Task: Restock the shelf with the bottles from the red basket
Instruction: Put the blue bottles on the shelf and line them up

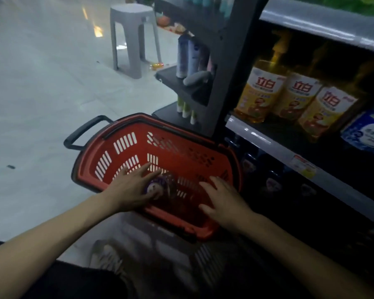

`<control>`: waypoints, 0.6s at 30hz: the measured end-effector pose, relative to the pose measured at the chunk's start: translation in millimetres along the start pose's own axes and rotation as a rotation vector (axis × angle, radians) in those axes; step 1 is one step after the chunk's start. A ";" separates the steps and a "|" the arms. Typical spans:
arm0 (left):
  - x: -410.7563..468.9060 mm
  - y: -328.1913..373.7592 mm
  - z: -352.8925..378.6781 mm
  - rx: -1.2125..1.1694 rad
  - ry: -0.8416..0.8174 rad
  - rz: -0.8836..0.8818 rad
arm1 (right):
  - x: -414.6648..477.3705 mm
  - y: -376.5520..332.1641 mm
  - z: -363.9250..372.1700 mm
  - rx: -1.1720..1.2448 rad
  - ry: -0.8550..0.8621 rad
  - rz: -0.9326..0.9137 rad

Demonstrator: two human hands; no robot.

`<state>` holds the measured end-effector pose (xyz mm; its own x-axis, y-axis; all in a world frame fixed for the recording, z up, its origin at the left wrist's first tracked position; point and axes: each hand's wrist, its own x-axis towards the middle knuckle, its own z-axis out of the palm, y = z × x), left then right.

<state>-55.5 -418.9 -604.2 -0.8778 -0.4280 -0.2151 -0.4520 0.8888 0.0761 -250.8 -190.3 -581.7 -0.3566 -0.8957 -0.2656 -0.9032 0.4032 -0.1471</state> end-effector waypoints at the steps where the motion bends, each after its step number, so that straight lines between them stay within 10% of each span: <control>1: -1.1 -7.3 1.7 -0.021 -0.010 -0.021 | 9.9 -4.6 2.0 0.012 -0.020 0.003; 18: -1.2 -78.0 5.5 -0.132 0.095 -0.218 | 206.0 -76.1 99.3 0.078 -0.232 -0.087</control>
<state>-18.3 -486.9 -615.2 -0.7654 -0.6262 -0.1484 -0.6435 0.7472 0.1661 -231.9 -386.9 -719.8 -0.2064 -0.8643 -0.4586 -0.9036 0.3482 -0.2497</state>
